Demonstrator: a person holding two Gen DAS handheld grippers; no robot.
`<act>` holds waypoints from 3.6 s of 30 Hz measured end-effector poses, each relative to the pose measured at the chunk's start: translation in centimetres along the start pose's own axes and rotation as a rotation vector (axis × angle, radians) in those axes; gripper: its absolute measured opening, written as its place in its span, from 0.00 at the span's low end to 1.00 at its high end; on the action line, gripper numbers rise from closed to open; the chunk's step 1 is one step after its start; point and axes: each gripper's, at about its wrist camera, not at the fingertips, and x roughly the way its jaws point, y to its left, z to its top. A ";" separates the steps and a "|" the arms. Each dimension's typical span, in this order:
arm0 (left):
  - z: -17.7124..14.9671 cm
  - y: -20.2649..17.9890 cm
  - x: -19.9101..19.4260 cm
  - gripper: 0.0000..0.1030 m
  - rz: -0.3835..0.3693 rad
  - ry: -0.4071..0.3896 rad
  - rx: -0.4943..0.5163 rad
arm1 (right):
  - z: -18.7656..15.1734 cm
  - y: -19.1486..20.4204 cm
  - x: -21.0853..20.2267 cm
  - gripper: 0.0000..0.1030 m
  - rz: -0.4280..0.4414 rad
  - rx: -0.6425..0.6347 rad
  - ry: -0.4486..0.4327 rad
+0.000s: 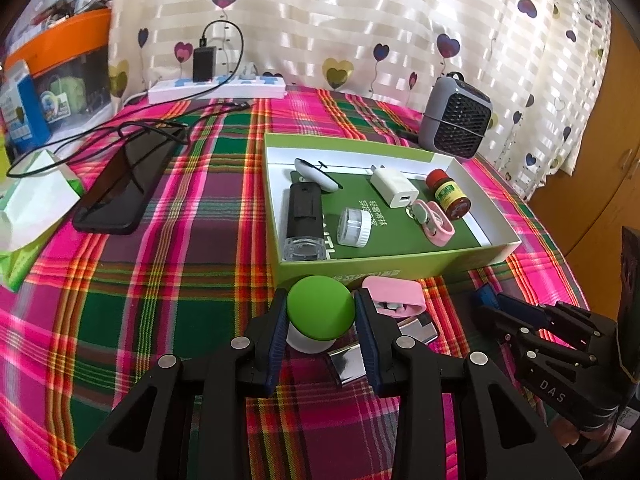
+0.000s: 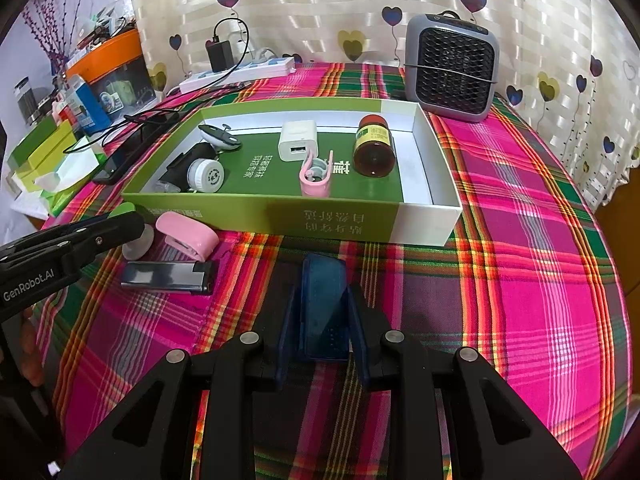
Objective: Organize rigid objects
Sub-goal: 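Carry the USB stick toward the tray with the right gripper while the left lifts the green-topped stand, then lower the USB stick into the tray with the right gripper while the left lowers the green stand in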
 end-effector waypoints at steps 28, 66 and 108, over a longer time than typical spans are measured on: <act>-0.2 -0.8 -3.6 0.31 0.035 -0.058 0.039 | 0.1 0.4 -2.0 0.26 0.046 0.010 -0.048; 4.5 -4.5 -1.9 0.31 -0.062 -0.071 0.098 | 7.0 -1.2 -1.4 0.26 0.073 -0.034 -0.078; 6.2 -6.1 6.1 0.31 -0.095 0.041 0.087 | 13.1 -2.8 7.7 0.26 0.111 -0.024 0.043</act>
